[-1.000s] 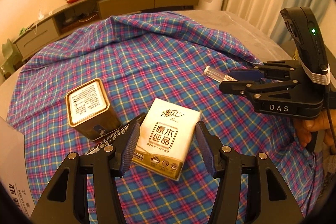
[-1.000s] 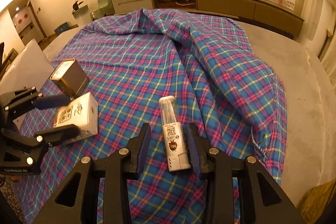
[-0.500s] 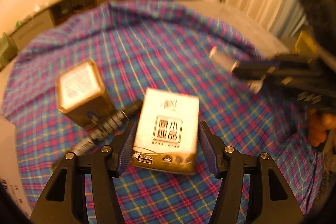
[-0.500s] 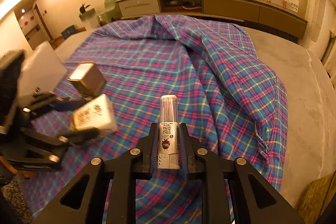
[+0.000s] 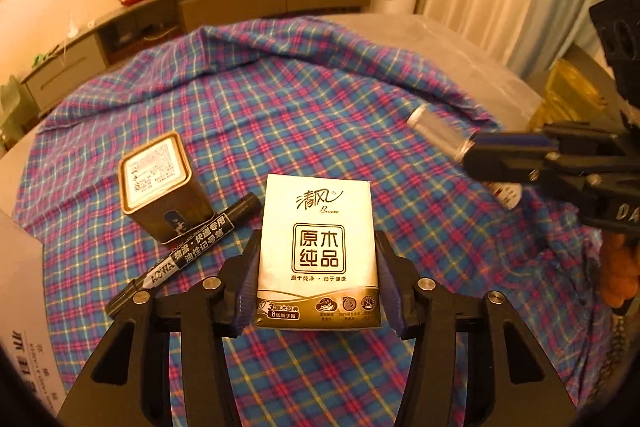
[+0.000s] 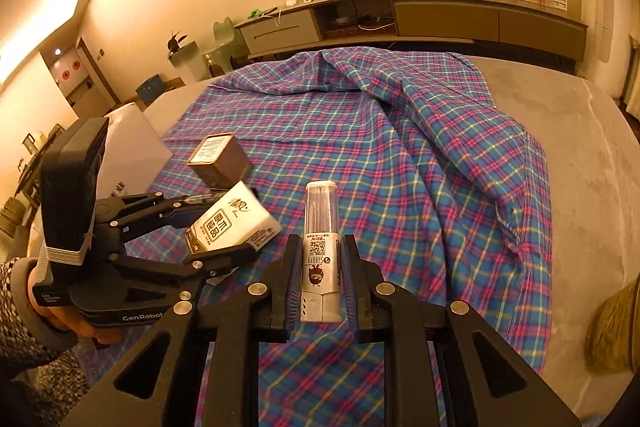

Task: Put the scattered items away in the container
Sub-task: 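Carry tissue pack in left tool while right tool carries lip balm tube to box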

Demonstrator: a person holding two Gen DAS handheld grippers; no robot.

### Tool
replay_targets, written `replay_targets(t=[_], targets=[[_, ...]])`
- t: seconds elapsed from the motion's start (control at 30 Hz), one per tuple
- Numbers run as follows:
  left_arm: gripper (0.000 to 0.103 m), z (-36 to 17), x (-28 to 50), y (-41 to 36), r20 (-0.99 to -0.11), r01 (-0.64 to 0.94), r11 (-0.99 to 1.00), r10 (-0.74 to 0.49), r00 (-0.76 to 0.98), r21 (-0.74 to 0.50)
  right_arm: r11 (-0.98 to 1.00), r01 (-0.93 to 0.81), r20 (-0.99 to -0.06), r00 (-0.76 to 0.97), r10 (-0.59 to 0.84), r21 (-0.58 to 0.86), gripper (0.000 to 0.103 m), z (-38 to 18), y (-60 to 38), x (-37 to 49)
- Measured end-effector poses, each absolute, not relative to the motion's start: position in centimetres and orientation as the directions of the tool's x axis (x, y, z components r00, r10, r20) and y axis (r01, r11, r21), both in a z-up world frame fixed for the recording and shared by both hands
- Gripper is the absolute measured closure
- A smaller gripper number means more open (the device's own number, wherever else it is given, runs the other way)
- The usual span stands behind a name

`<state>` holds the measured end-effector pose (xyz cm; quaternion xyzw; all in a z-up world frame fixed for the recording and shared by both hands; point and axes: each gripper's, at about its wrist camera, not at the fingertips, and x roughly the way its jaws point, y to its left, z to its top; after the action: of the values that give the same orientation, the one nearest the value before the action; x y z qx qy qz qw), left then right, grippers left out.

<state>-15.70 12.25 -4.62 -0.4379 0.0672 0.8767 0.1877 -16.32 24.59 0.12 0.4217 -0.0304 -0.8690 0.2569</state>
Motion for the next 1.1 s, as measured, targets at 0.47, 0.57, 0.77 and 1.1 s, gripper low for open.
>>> replay_targets(t=[0.47,0.57,0.77,1.1], targets=[[0.049,-2.2,-8.6,8.5,-0.781,-0.369,-0.923,0.310,-0.542,-0.110,-0.828,0.478,-0.696,-0.486,-0.528,0.293,0.082,2.3,20.9,-10.7],[0.049,-1.4,-7.3,7.2,-0.774,-0.360,-0.924,0.322,-0.545,-0.130,-0.815,0.499,-0.696,-0.473,-0.541,0.295,0.082,2.6,19.3,-9.5],[0.049,0.2,-5.0,5.3,-0.749,-0.352,-0.924,0.339,-0.570,-0.150,-0.793,0.533,-0.696,-0.449,-0.560,0.294,0.082,3.4,16.3,-7.4],[0.049,1.5,-1.9,1.7,-0.714,-0.326,-0.926,0.359,-0.601,-0.191,-0.770,0.571,-0.694,-0.430,-0.577,0.285,0.082,4.8,12.5,-5.0]])
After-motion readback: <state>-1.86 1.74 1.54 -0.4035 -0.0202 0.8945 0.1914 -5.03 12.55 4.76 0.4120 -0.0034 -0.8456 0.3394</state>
